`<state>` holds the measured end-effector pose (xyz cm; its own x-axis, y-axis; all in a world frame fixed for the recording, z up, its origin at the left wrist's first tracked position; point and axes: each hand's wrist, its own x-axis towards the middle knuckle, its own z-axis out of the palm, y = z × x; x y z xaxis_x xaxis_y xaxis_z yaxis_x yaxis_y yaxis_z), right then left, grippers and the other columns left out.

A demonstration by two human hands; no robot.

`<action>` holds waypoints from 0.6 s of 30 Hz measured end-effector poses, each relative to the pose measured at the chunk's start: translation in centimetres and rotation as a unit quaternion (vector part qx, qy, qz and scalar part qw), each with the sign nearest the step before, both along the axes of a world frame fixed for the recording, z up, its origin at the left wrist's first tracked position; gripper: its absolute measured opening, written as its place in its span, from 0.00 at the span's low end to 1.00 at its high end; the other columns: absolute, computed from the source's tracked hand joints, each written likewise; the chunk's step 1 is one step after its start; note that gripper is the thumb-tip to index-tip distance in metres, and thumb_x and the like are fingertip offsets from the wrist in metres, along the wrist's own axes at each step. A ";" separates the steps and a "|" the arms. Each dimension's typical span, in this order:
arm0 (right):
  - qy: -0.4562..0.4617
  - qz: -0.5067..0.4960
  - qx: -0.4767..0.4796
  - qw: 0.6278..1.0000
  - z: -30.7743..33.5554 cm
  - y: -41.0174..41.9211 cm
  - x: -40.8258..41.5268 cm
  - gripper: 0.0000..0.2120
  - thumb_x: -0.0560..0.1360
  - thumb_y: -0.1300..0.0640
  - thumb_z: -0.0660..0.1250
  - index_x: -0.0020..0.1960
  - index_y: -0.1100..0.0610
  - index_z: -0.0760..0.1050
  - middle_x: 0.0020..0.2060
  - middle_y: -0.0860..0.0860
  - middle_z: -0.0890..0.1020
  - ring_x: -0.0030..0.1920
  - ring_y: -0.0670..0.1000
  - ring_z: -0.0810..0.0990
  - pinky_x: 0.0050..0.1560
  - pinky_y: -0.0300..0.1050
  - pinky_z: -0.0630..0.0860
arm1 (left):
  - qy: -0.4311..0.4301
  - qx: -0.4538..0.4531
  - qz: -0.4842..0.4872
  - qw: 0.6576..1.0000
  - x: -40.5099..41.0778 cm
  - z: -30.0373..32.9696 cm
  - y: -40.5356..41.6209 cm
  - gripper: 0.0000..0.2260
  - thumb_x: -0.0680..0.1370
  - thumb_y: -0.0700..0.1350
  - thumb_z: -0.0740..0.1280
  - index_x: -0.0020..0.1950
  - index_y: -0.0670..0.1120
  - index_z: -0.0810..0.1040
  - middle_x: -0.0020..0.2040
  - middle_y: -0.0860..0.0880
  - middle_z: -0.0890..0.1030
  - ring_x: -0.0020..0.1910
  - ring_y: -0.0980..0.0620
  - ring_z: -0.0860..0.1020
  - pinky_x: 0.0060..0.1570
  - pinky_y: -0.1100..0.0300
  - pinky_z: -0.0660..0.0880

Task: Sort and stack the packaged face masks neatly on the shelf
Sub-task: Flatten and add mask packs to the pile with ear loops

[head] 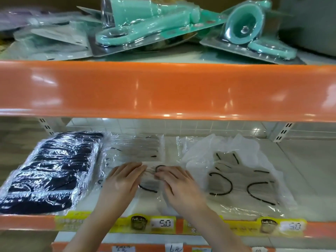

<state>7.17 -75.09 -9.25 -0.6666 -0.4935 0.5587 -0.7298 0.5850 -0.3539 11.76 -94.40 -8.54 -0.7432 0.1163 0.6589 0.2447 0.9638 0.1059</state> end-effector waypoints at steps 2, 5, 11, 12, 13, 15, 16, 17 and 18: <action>0.000 0.004 0.008 1.000 -0.6 -1.1 0.3 0.14 0.73 0.55 0.59 0.52 0.49 0.81 0.53 0.41 0.80 0.53 0.45 0.76 0.53 0.38 0.68 | -0.005 -0.013 -0.001 1.000 0.7 -0.4 -1.3 0.19 0.82 0.46 0.53 0.53 0.43 0.84 0.51 0.47 0.83 0.51 0.49 0.78 0.50 0.57 0.71; 0.000 0.003 0.049 0.999 -1.2 -2.5 0.8 0.14 0.73 0.53 0.58 0.52 0.45 0.80 0.53 0.38 0.79 0.53 0.42 0.75 0.52 0.36 0.70 | -0.009 -0.013 -0.012 1.000 1.4 -1.0 -3.0 0.23 0.84 0.48 0.49 0.53 0.43 0.84 0.52 0.47 0.83 0.53 0.50 0.75 0.52 0.57 0.70; -0.026 0.004 0.082 0.996 -2.0 -4.5 1.8 0.14 0.72 0.51 0.58 0.50 0.44 0.81 0.49 0.38 0.79 0.51 0.40 0.75 0.50 0.36 0.72 | -0.033 -0.041 -0.013 0.999 2.2 -2.4 -5.4 0.14 0.77 0.45 0.59 0.47 0.44 0.85 0.50 0.47 0.83 0.47 0.46 0.81 0.50 0.55 0.70; -0.030 -0.002 0.089 0.996 -2.2 -4.8 2.0 0.14 0.71 0.51 0.57 0.49 0.44 0.81 0.48 0.37 0.79 0.50 0.41 0.76 0.50 0.35 0.71 | -0.049 -0.046 -0.010 0.998 2.4 -2.6 -5.5 0.13 0.74 0.44 0.60 0.47 0.45 0.85 0.49 0.47 0.83 0.46 0.47 0.82 0.49 0.55 0.70; -0.033 -0.010 0.098 0.995 -2.3 -5.0 2.2 0.14 0.71 0.50 0.57 0.48 0.44 0.81 0.47 0.37 0.79 0.49 0.41 0.77 0.49 0.36 0.72 | -0.067 -0.048 -0.008 0.997 2.6 -2.8 -5.6 0.13 0.72 0.44 0.60 0.47 0.45 0.85 0.49 0.48 0.84 0.45 0.47 0.82 0.49 0.56 0.70; -0.038 -0.023 0.112 0.993 -2.5 -5.4 2.6 0.14 0.71 0.49 0.57 0.47 0.44 0.81 0.46 0.38 0.79 0.49 0.42 0.78 0.47 0.37 0.75 | -0.106 -0.036 -0.001 0.994 2.9 -2.9 -5.6 0.14 0.71 0.45 0.60 0.46 0.46 0.85 0.49 0.49 0.84 0.44 0.48 0.83 0.47 0.56 0.73; -0.038 -0.028 0.118 0.992 -2.7 -5.5 2.7 0.14 0.71 0.49 0.57 0.47 0.44 0.81 0.46 0.38 0.79 0.48 0.43 0.79 0.46 0.38 0.75 | -0.127 -0.028 0.004 0.992 3.0 -2.8 -5.5 0.14 0.71 0.46 0.60 0.46 0.47 0.85 0.49 0.49 0.84 0.44 0.48 0.83 0.45 0.56 0.75; -0.038 -0.033 0.123 0.991 -2.8 -5.7 2.9 0.14 0.72 0.49 0.57 0.47 0.45 0.81 0.45 0.39 0.80 0.48 0.44 0.79 0.46 0.38 0.76 | -0.146 -0.023 0.007 0.989 3.2 -2.7 -5.3 0.14 0.72 0.47 0.60 0.46 0.48 0.85 0.49 0.50 0.84 0.44 0.49 0.83 0.44 0.57 0.76; -0.038 -0.039 0.126 0.991 -2.8 -5.8 3.1 0.14 0.72 0.49 0.57 0.46 0.45 0.82 0.45 0.39 0.80 0.48 0.45 0.80 0.45 0.39 0.76 | -0.169 -0.017 0.008 0.985 3.4 -2.6 -5.1 0.14 0.72 0.49 0.60 0.46 0.48 0.85 0.49 0.50 0.84 0.44 0.49 0.83 0.43 0.58 0.76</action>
<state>10.22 -80.92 -12.08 -0.7435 -0.5569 0.3702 -0.6559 0.7150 -0.2419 15.13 -99.51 -11.09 -0.9213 0.1208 0.3696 0.1861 0.9716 0.1463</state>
